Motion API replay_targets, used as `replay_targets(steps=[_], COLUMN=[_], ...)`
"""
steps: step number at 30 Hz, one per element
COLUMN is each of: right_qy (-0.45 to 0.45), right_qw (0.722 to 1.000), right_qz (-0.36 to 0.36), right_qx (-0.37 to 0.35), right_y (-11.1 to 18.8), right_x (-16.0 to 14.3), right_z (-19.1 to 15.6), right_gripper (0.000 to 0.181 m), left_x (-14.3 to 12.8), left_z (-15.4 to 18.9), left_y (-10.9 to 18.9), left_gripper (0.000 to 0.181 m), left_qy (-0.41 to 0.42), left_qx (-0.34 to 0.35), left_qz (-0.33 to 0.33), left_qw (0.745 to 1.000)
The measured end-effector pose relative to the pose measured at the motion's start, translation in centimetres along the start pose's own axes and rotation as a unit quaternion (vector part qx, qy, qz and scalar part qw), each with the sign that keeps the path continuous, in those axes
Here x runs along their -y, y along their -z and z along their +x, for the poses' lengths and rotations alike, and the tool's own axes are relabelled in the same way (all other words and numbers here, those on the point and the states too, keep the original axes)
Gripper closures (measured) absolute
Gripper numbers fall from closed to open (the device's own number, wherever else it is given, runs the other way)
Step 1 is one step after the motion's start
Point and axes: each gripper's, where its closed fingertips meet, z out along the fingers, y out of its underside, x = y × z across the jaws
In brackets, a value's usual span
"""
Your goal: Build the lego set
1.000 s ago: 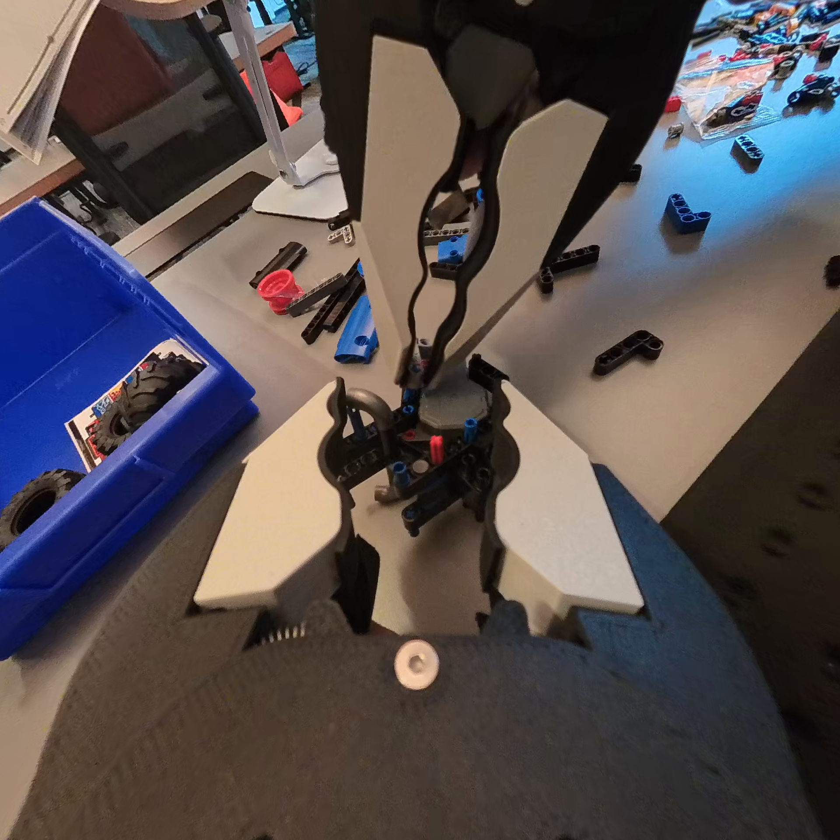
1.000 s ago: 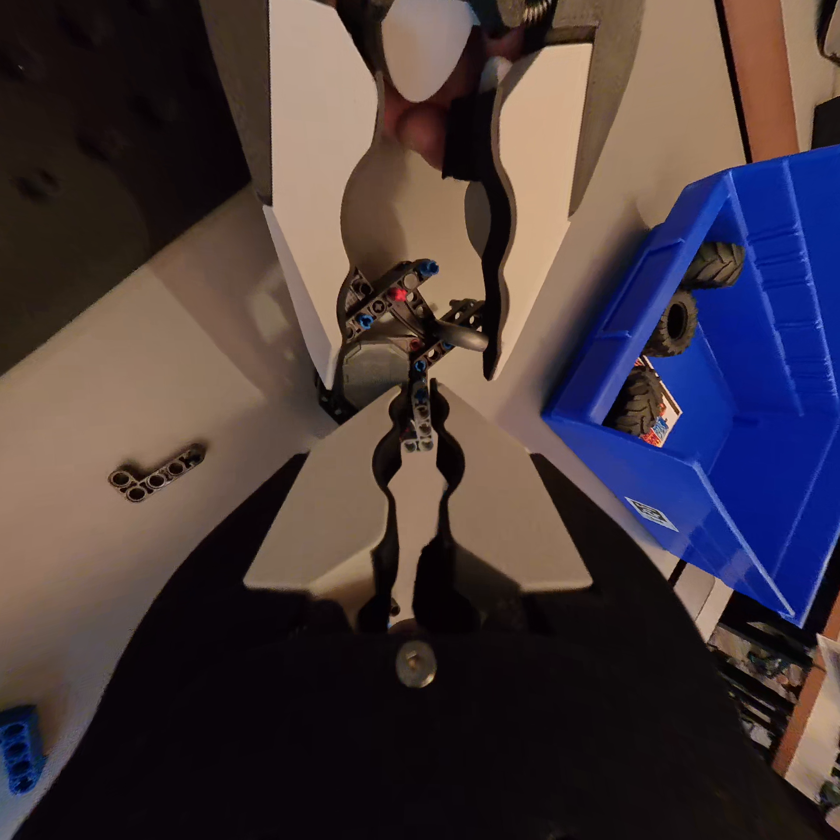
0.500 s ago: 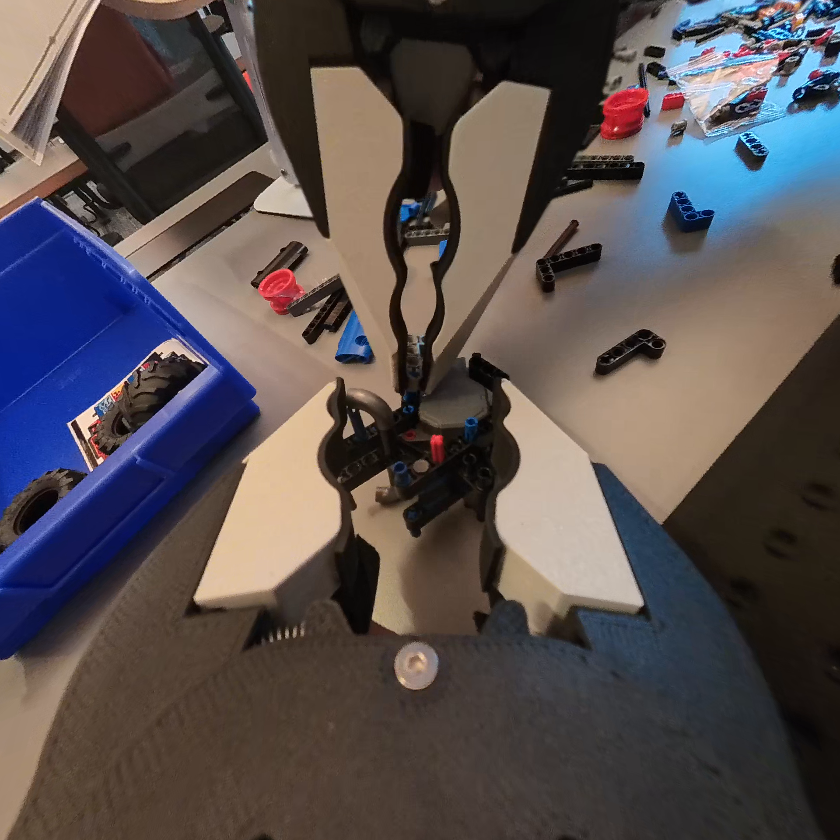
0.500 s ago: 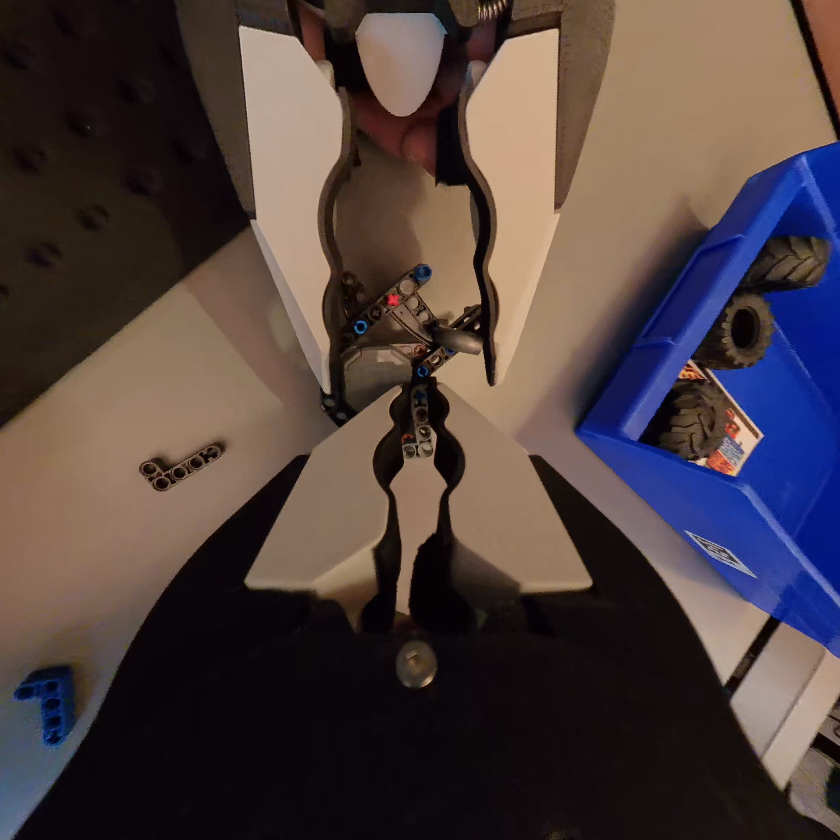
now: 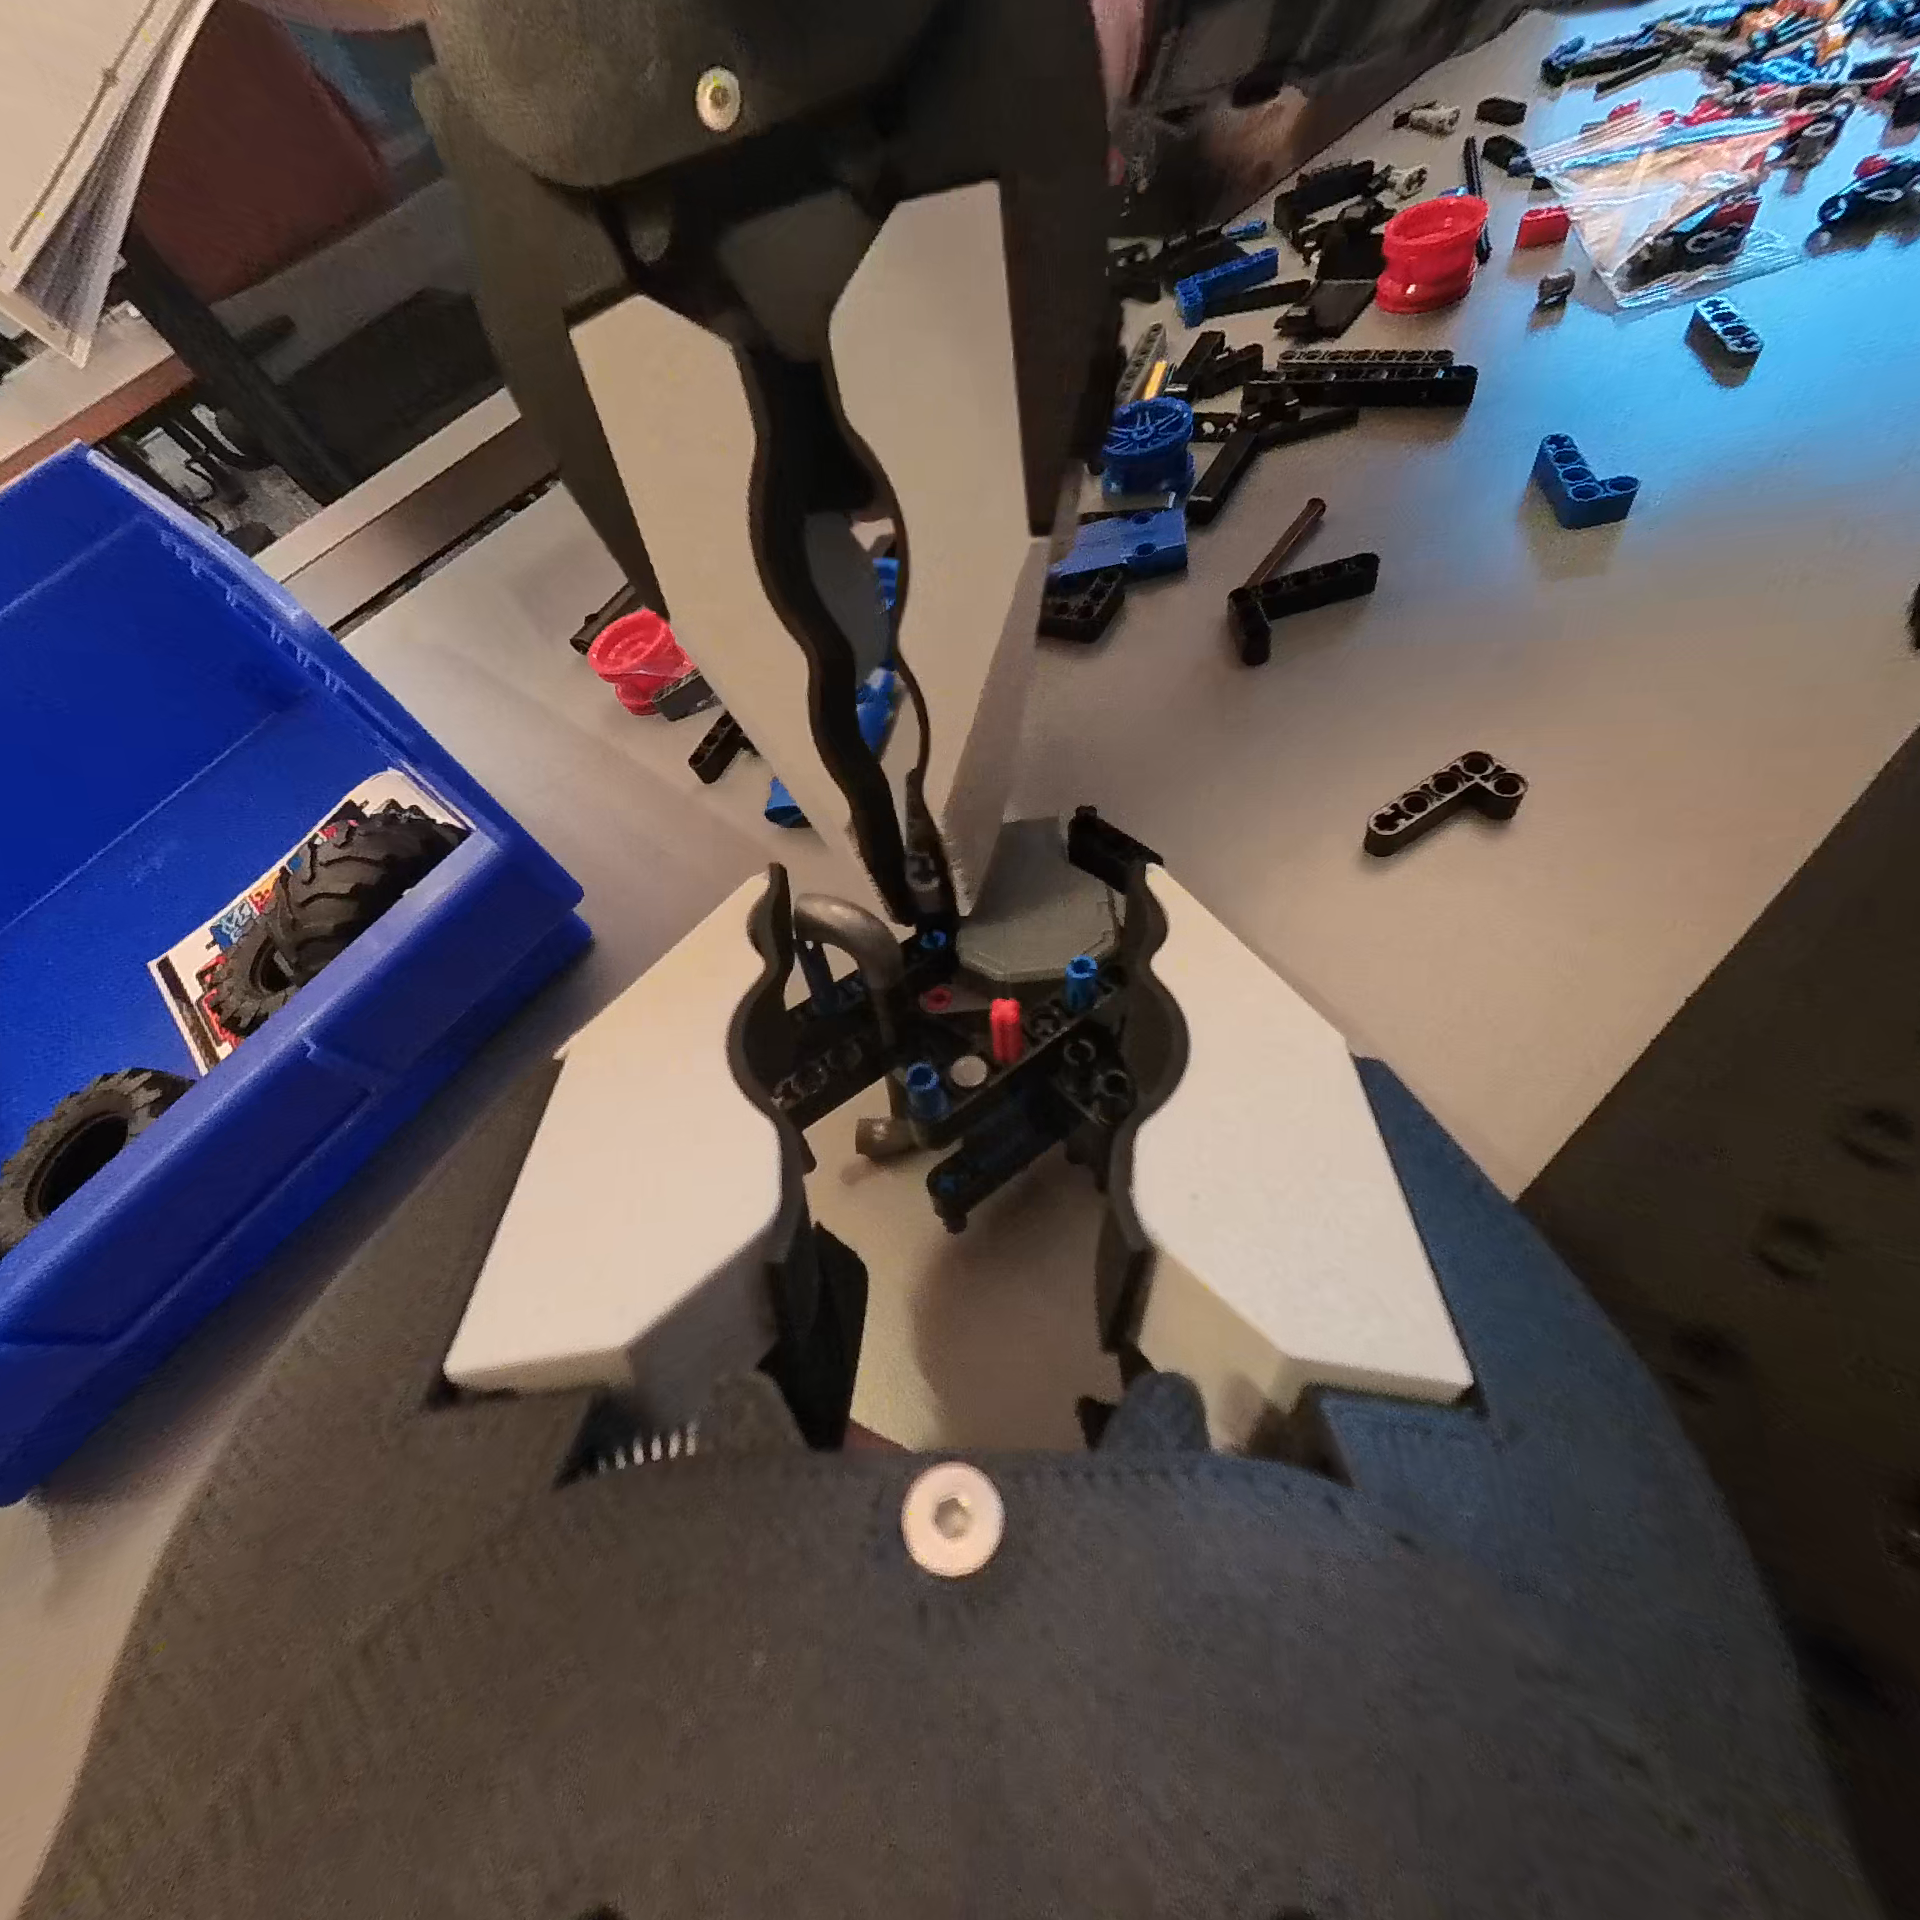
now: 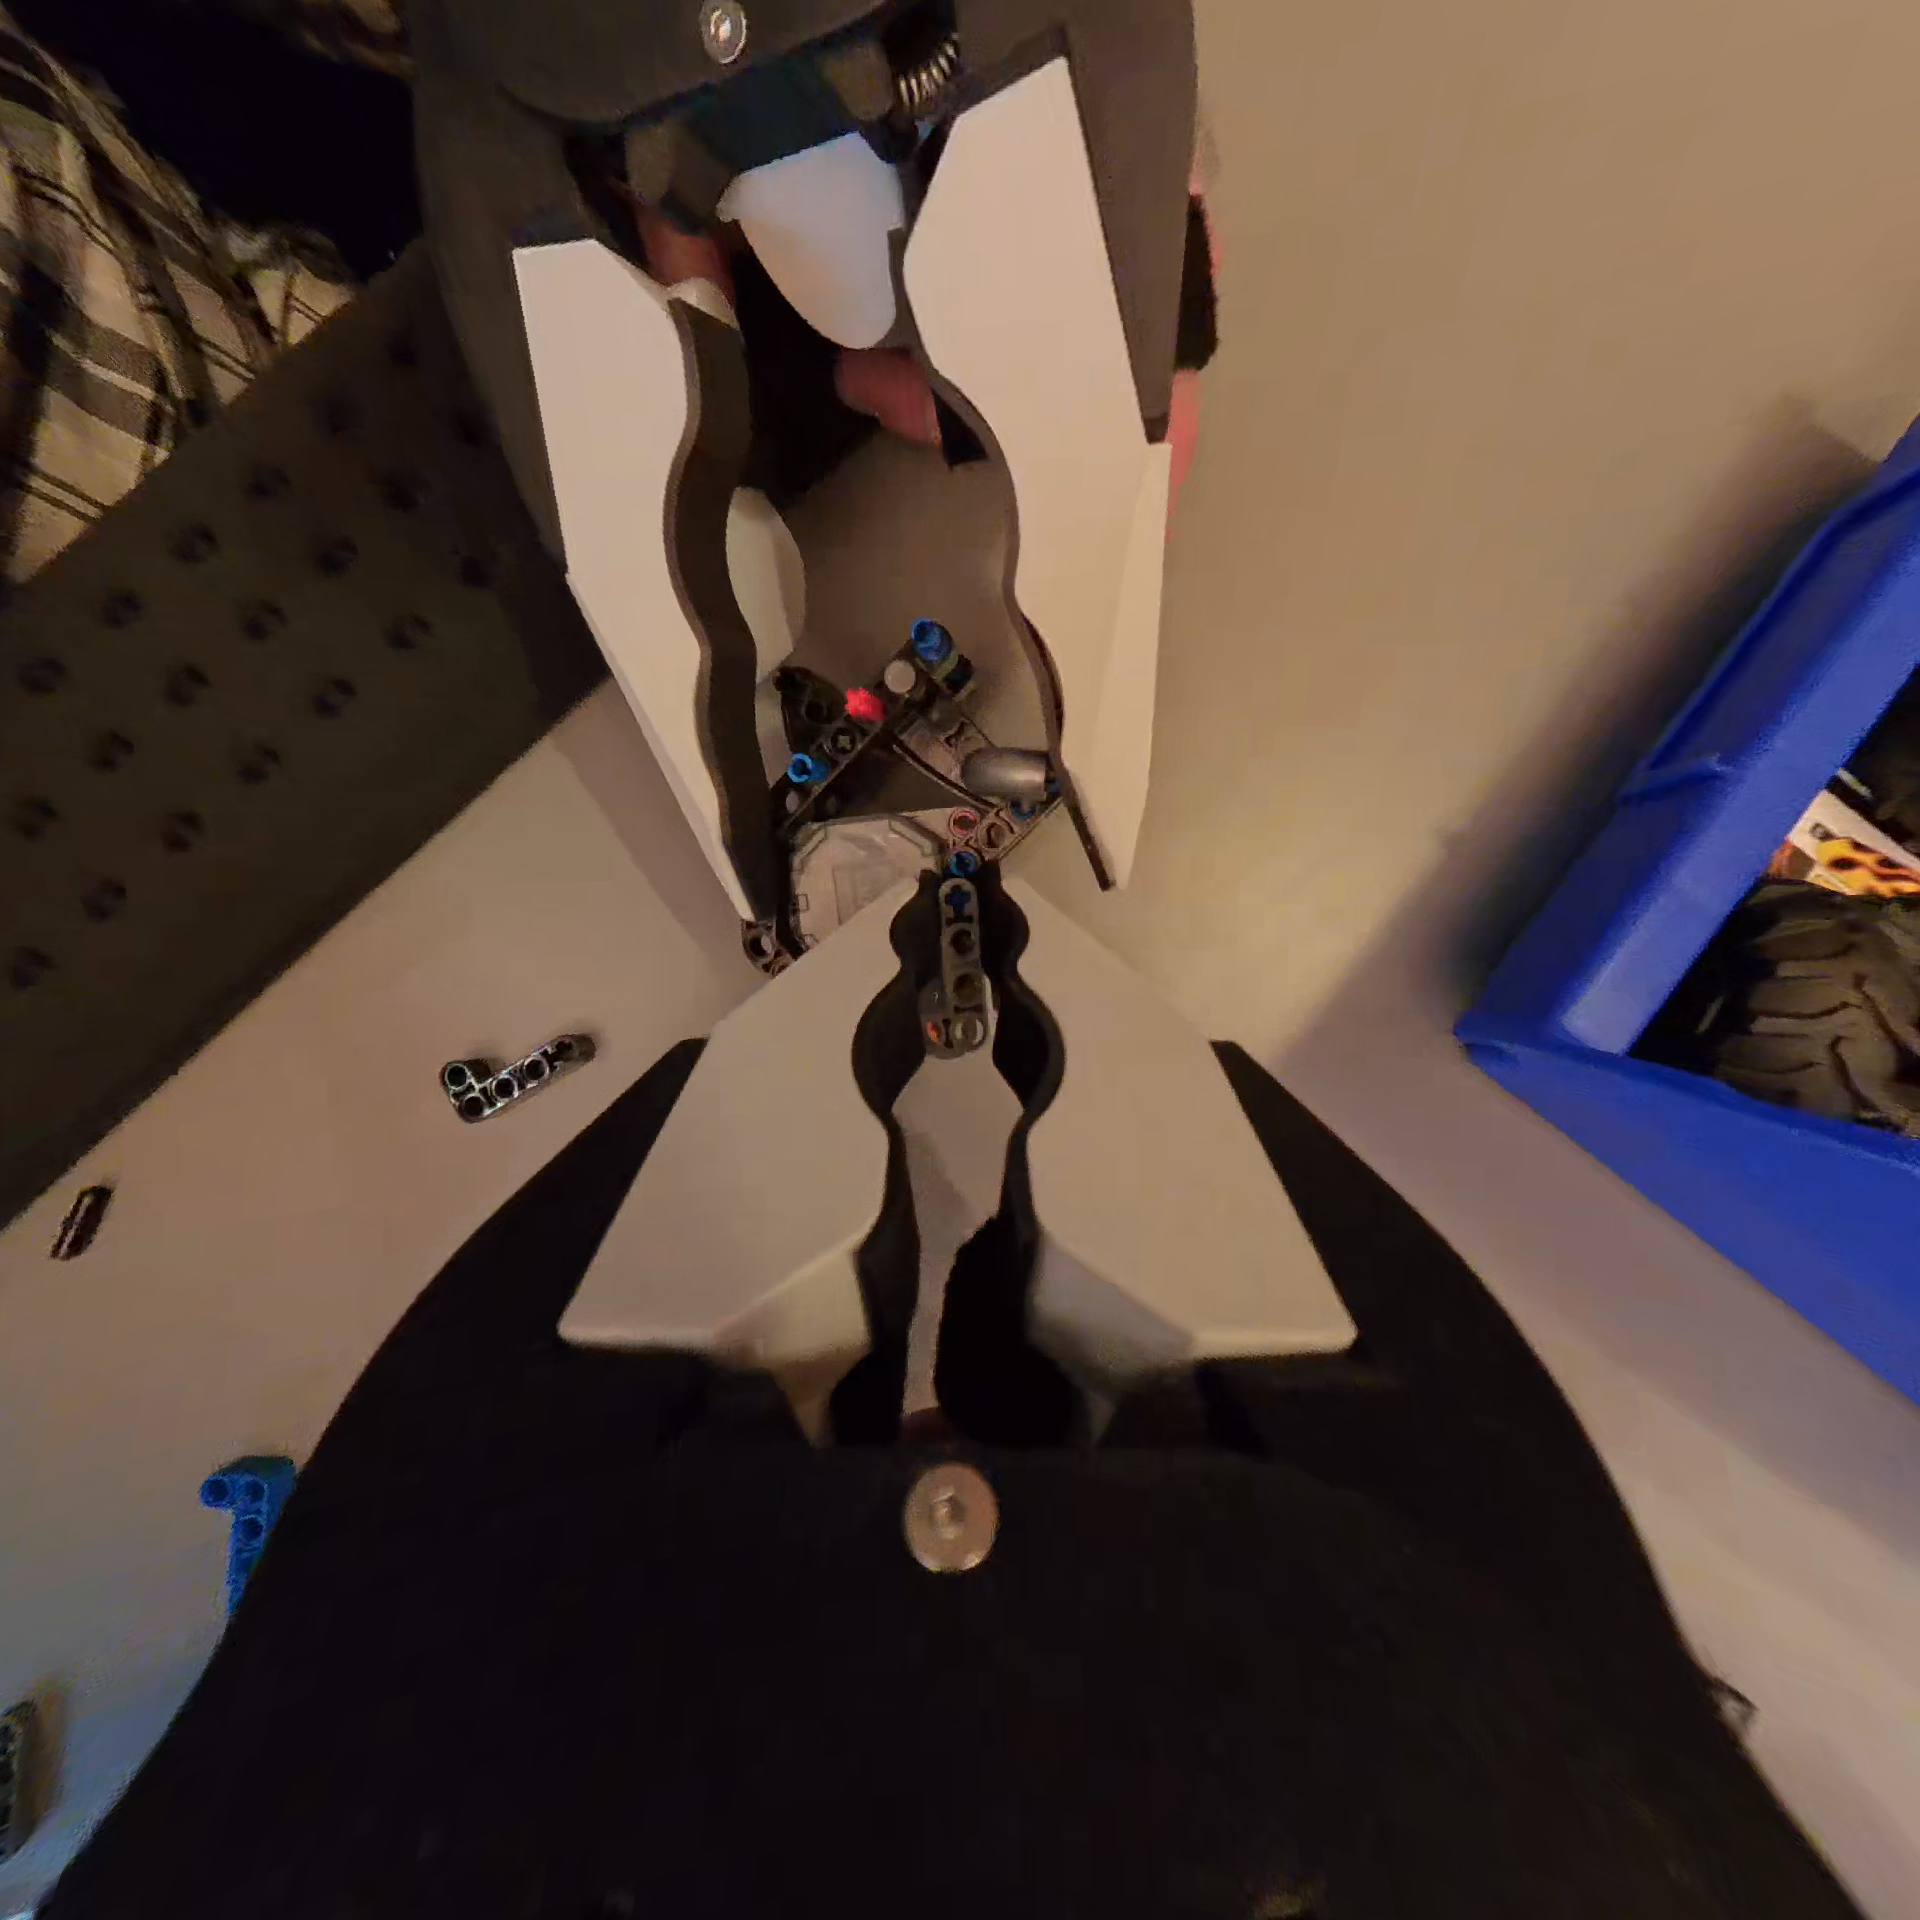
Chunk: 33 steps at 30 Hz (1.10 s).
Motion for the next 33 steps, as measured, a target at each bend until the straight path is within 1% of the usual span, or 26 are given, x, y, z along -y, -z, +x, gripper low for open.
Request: replay_targets(steps=[2,4,6,8,10,12,15,19,22,28,33], right_qy=[-0.016,-0.006,-0.007,-0.008,-0.007,-0.007,-0.007,-0.022,-0.02,-0.035,-0.017], right_qw=[1.0,1.0,0.999,0.999,0.998,0.997,0.995,0.995,0.994,0.994,0.995], right_qz=[0.012,0.007,-0.008,0.012,0.002,0.006,0.015,0.035,0.036,0.048,0.012], right_qx=[0.01,-0.012,-0.04,-0.046,-0.069,-0.082,-0.098,-0.096,-0.104,-0.094,-0.096], right_y=[0.0,0.1,0.2,0.8,1.4,1.8,1.8,1.8,1.8,1.5,1.1], right_x=[0.0,0.1,-0.2,0.0,-0.8,-1.1,-1.2,-1.3,-1.4,-1.8,-1.7], right_z=[0.0,0.1,0.4,0.1,0.2,0.2,0.4,0.5,0.5,0.5,0.7], right_gripper=[0.175,0.175,0.155,0.158,0.159,0.172,0.174,0.174,0.175,0.175,0.175], left_x=[0.0,0.0,0.0,0.0,0.0,0.0,0.0,0.0,0.0,0.0,0.0], left_z=[0.0,-0.1,-0.1,-0.1,-0.1,-0.1,-0.1,-0.2,-0.2,-0.2,-0.2], left_y=[0.0,0.0,0.0,0.0,0.0,0.0,0.0,0.0,-0.1,-0.1,-0.1], left_gripper=[0.118,0.118,0.118,0.118,0.118,0.118,0.118,0.118,0.118,0.118,0.118], left_qy=[0.002,0.004,0.003,0.001,0.0,0.001,0.001,0.002,0.002,0.002,0.005], left_qx=[-0.001,0.001,0.003,0.004,0.004,0.004,0.004,0.005,0.005,0.006,0.006], left_qz=[0.0,0.0,0.0,0.0,0.0,0.0,0.0,-0.001,-0.001,-0.002,-0.002], left_qw=[1.0,1.0,1.0,1.0,1.0,1.0,1.0,1.0,1.0,1.0,1.0])
